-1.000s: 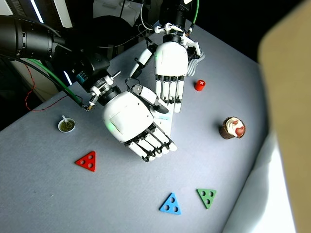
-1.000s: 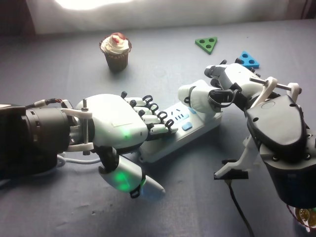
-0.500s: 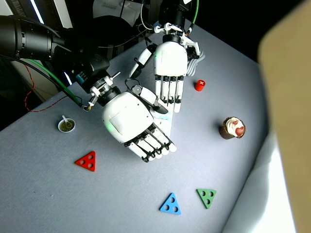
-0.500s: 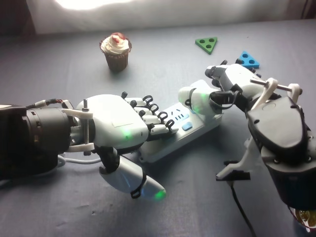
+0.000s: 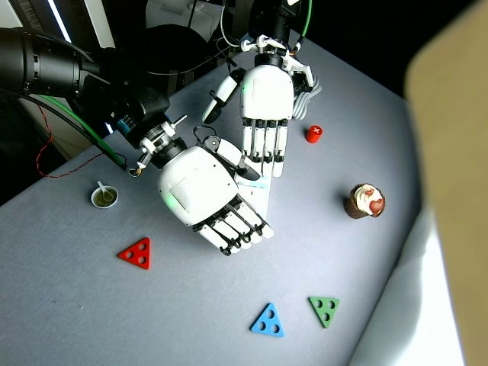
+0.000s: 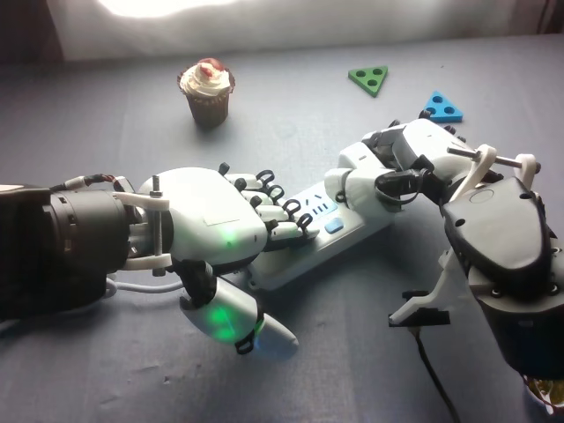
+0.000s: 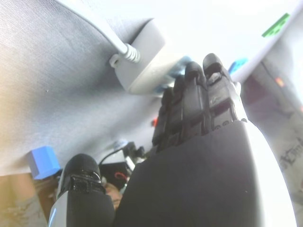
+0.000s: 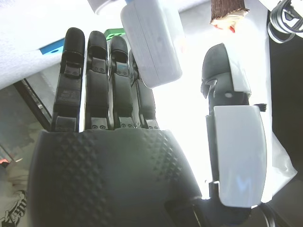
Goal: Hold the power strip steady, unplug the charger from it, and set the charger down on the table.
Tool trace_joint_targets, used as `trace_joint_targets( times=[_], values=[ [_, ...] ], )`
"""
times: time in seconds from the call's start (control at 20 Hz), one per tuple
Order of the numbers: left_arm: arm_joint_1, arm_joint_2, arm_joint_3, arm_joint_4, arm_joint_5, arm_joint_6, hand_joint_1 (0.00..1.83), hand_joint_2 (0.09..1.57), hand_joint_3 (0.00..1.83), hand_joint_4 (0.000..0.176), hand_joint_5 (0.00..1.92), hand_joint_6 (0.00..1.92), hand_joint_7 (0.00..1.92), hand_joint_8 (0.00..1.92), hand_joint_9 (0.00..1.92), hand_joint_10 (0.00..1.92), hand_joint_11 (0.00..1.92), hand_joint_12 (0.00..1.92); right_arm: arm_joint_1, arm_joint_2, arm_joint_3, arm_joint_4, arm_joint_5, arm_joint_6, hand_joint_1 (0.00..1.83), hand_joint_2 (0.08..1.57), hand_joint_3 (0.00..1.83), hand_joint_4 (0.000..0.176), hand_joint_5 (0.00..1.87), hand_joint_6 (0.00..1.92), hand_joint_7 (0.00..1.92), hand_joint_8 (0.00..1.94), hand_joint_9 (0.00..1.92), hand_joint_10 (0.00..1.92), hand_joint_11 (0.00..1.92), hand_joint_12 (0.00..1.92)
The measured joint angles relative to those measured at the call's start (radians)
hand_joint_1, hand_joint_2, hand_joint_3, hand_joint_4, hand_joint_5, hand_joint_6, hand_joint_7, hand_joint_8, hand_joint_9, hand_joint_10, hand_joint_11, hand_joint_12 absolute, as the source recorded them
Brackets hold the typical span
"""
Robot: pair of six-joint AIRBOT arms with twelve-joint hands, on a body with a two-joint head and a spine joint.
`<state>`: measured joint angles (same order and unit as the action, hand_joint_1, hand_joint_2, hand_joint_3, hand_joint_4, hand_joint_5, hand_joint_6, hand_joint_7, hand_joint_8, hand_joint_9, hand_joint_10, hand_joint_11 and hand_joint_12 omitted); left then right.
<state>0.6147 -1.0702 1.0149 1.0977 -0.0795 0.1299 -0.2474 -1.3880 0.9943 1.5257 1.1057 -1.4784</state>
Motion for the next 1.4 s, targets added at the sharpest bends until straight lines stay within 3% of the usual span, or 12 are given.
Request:
trace_joint_targets(
  times=[0.05, 0.1, 0.15, 0.2, 0.3, 0.4, 0.5, 0.6, 0.9, 0.95, 1.1, 1.4],
  values=[
    [0.000, 0.000, 0.000, 0.002, 0.000, 0.000, 0.00, 1.00, 0.00, 0.000, 0.15, 0.00, 0.17, 0.00, 0.13, 0.00, 0.04, 0.22, 0.000, 0.001, -0.003, -0.001, 0.000, 0.000, 1.19, 1.08, 0.00, 0.000, 0.98, 0.77, 1.05, 0.55, 1.01, 0.01, 0.64, 0.75],
    [0.000, 0.000, 0.000, 0.002, -0.001, 0.000, 0.00, 1.00, 0.00, 0.000, 0.15, 0.00, 0.17, 0.00, 0.13, 0.00, 0.04, 0.22, 0.000, 0.000, -0.005, -0.013, 0.000, 0.002, 1.22, 1.08, 0.00, 0.021, 1.02, 0.90, 1.08, 0.73, 1.13, 0.03, 0.72, 0.80],
    [0.000, 0.000, 0.000, 0.002, -0.007, 0.000, 0.00, 1.01, 0.00, 0.000, 0.14, 0.00, 0.16, 0.00, 0.13, 0.00, 0.03, 0.22, 0.000, 0.003, -0.005, -0.021, 0.013, -0.004, 1.24, 1.07, 0.00, 0.008, 1.03, 0.87, 1.16, 0.71, 1.23, 0.05, 0.77, 0.88],
    [0.000, 0.000, 0.000, 0.002, -0.010, 0.000, 0.00, 1.01, 0.00, 0.000, 0.14, 0.00, 0.16, 0.00, 0.13, 0.00, 0.04, 0.22, 0.000, 0.008, -0.004, -0.020, 0.019, -0.005, 1.36, 1.06, 0.01, 0.000, 1.04, 0.81, 1.17, 0.62, 1.05, 0.86, 0.74, 1.00],
    [0.000, 0.000, 0.000, 0.002, -0.010, 0.000, 0.00, 1.01, 0.00, 0.000, 0.14, 0.00, 0.17, 0.00, 0.14, 0.00, 0.04, 0.23, 0.000, 0.009, -0.004, -0.021, 0.020, -0.005, 1.38, 1.07, 0.00, 0.000, 1.00, 0.86, 1.13, 0.68, 0.98, 1.11, 0.67, 1.09],
    [0.000, 0.000, 0.000, 0.002, -0.010, 0.000, 0.00, 1.01, 0.00, 0.000, 0.14, 0.00, 0.16, 0.00, 0.14, 0.00, 0.04, 0.23, 0.000, 0.009, -0.004, -0.023, 0.022, -0.009, 1.39, 1.07, 0.00, 0.000, 1.02, 0.86, 1.14, 0.63, 0.99, 1.10, 0.68, 1.07],
    [0.000, 0.000, 0.000, 0.002, -0.011, 0.000, 0.00, 1.01, 0.00, 0.000, 0.14, 0.00, 0.16, 0.00, 0.13, 0.00, 0.04, 0.23, 0.000, 0.009, -0.004, -0.026, 0.024, -0.008, 1.24, 1.08, 0.00, 0.015, 1.03, 0.90, 1.13, 0.74, 1.10, 0.43, 0.70, 1.04],
    [0.000, 0.000, 0.000, 0.002, -0.011, 0.000, 0.00, 1.01, 0.00, 0.000, 0.14, 0.00, 0.16, 0.00, 0.13, 0.00, 0.04, 0.23, 0.000, 0.011, -0.007, -0.033, 0.027, -0.012, 1.24, 1.07, 0.00, 0.029, 1.04, 0.89, 1.12, 0.76, 1.17, 0.22, 0.70, 1.03],
    [0.000, -0.005, 0.000, 0.002, -0.008, 0.000, 0.00, 1.01, 0.00, 0.000, 0.15, 0.00, 0.18, 0.01, 0.14, 0.00, 0.05, 0.24, 0.009, 0.015, -0.010, -0.027, 0.031, -0.017, 1.24, 1.07, 0.00, 0.028, 1.05, 0.87, 1.11, 0.78, 1.19, 0.13, 0.69, 1.14],
    [0.000, -0.005, 0.000, 0.002, -0.008, 0.000, 0.00, 1.01, 0.00, 0.000, 0.16, 0.01, 0.18, 0.01, 0.15, 0.01, 0.06, 0.25, 0.016, 0.015, -0.010, -0.019, 0.031, -0.021, 1.35, 1.08, 0.00, 0.000, 1.03, 0.83, 1.09, 0.71, 1.02, 0.97, 0.68, 1.17],
    [0.002, -0.005, 0.000, 0.002, -0.008, 0.000, 0.00, 1.01, 0.00, 0.000, 0.15, 0.00, 0.18, 0.00, 0.16, 0.01, 0.07, 0.26, 0.039, 0.016, -0.016, -0.001, 0.032, -0.029, 1.25, 1.06, 0.00, 0.016, 1.10, 0.73, 1.10, 0.85, 1.04, 0.52, 0.66, 1.21],
    [0.002, -0.006, 0.003, -0.006, -0.011, 0.000, 0.00, 1.01, 0.00, 0.000, 0.13, 0.00, 0.16, 0.00, 0.14, 0.00, 0.05, 0.25, 0.056, 0.021, -0.047, -0.015, -0.031, -0.030, 1.25, 1.05, 0.00, 0.014, 1.12, 0.69, 1.13, 0.81, 1.13, 0.33, 0.67, 1.19]
  ],
)
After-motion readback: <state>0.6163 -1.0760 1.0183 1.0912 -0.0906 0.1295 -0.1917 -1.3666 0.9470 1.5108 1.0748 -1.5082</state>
